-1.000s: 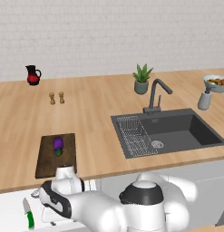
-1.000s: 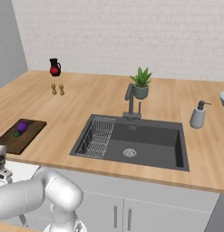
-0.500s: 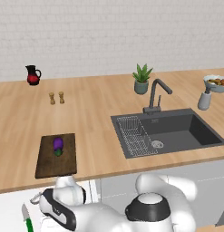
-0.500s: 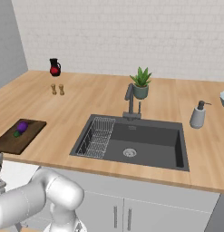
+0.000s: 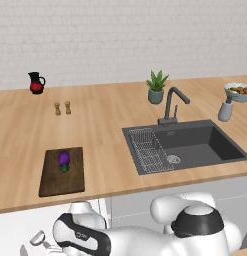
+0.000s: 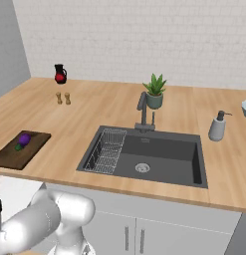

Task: Place the appropriate cutting tool for cutting the eggplant skin on the cutting board.

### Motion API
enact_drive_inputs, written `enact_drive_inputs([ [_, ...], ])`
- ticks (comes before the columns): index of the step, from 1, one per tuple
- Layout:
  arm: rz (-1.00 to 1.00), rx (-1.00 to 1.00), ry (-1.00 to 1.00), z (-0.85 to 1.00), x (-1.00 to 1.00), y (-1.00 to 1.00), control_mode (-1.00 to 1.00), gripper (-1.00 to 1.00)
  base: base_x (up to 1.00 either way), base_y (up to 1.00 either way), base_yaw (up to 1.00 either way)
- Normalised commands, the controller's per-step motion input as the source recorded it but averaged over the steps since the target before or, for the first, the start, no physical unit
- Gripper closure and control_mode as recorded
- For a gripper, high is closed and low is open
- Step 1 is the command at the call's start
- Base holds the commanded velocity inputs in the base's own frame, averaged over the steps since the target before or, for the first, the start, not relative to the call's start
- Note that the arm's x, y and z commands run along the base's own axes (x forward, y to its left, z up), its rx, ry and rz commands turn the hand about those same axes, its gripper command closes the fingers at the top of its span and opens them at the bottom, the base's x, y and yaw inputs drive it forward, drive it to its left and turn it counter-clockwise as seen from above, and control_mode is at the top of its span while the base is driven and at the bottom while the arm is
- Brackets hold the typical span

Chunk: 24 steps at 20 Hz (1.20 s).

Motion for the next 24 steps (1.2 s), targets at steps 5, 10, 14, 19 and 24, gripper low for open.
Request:
enact_drive_inputs([
  [5,0.00,-0.08,-0.04,0.05,0.27,0.06,-1.00,-1.00,0.00,0.00,0.00],
  [10,0.09,-0.10,-0.17,0.45,0.57,0.43,-1.00,-1.00,0.00,0.00,0.00],
  [14,0.16,-0.14,-0.07,0.24,0.78,0.63,-1.00,-1.00,0.00,0.00,0.00],
  [19,0.22,-0.14,-0.14,0.00,0.75,0.52,-1.00,-1.00,0.00,0.00,0.00],
  [24,0.19,-0.13,-0.08,-0.01,0.41,0.11,-1.00,-1.00,0.00,0.00,0.00],
])
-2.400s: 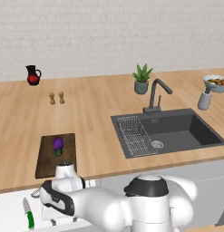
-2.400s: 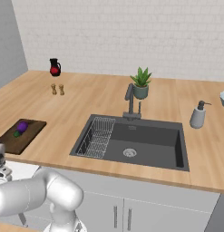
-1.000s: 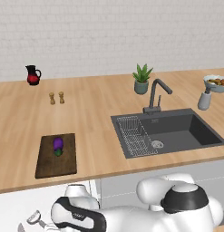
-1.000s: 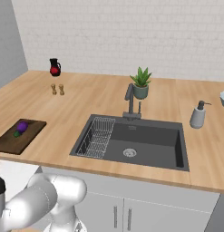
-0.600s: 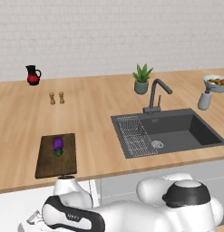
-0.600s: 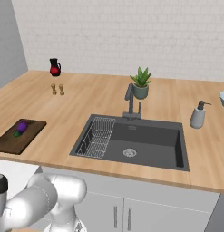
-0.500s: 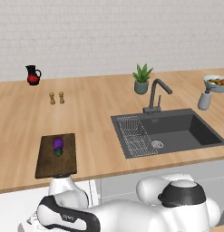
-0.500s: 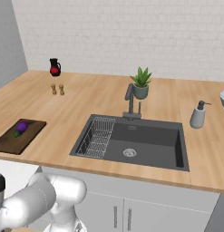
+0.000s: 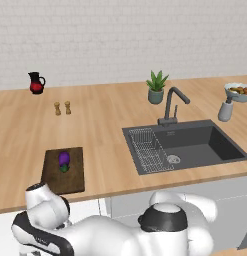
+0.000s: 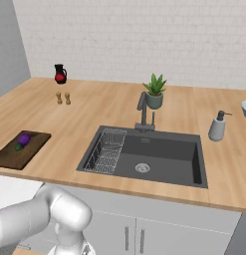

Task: Place the appropriate cutting tool for cutting the eggplant skin on the cutting board.

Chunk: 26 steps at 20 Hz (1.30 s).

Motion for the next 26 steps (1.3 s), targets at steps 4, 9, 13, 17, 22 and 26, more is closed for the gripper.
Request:
enact_drive_inputs([
  [4,0.18,-0.02,-0.09,-0.13,0.18,0.00,-1.00,-1.00,0.00,0.00,0.00],
  [9,0.14,0.00,-0.16,-0.28,0.01,-0.01,-1.00,-1.00,0.00,0.00,0.00],
  [13,0.12,0.00,-0.11,-0.31,0.00,-0.23,-1.00,-1.00,0.00,0.00,0.00],
  [17,0.12,0.00,-0.01,-0.37,0.08,-0.23,-1.00,-1.00,0.00,0.00,0.00],
  [22,0.13,0.03,0.00,-0.31,0.05,-0.03,-1.00,-1.00,0.00,0.00,0.00],
  [26,0.12,0.04,0.01,-0.18,0.06,0.08,-1.00,-1.00,0.00,0.00,0.00],
])
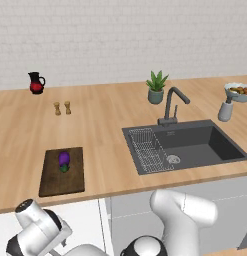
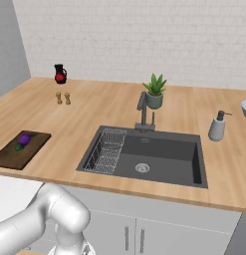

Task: Place the appropriate cutting tool for cutting the eggplant skin on the cutting board.

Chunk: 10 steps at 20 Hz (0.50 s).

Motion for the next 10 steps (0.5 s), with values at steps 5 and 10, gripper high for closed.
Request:
enact_drive_inputs([
  [5,0.11,0.06,0.03,-0.13,0.12,0.01,-1.00,-1.00,0.00,0.00,0.00],
  [10,0.07,0.07,0.03,-0.08,0.22,0.00,-1.00,-1.00,0.00,0.00,0.00],
])
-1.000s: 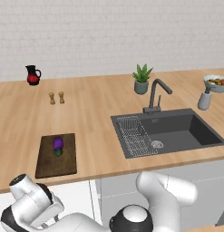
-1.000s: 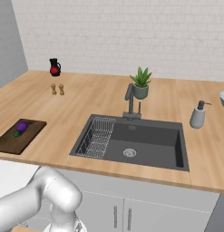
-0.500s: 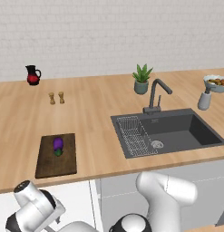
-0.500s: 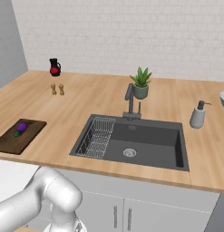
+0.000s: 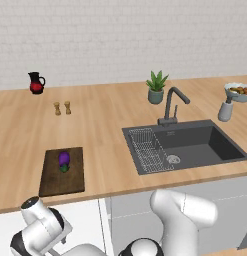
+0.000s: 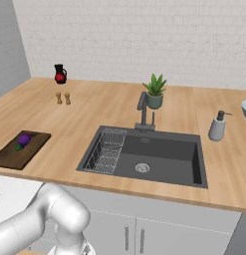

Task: Place the appropriate cutting tool for cutting the eggplant skin on the cutting board.

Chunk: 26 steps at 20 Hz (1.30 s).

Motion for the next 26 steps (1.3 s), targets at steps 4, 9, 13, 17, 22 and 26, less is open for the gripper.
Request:
enact_drive_inputs([
  [4,0.05,0.06,0.03,-0.19,0.04,0.00,-1.00,-1.00,0.00,0.00,0.00],
  [9,0.04,0.06,0.03,-0.28,0.00,0.00,-1.00,-1.00,0.00,0.00,0.00],
  [13,0.03,0.05,0.02,-0.34,0.00,0.00,-1.00,1.00,0.00,0.00,0.00],
  [17,0.02,0.05,0.02,-0.25,0.00,0.00,-1.00,1.00,0.00,0.00,0.00],
  [22,0.06,0.01,0.01,-0.07,-0.12,0.00,-1.00,1.00,0.00,0.00,0.00],
  [26,0.07,0.00,0.00,0.09,-0.51,0.00,-1.00,1.00,0.00,0.00,0.00],
])
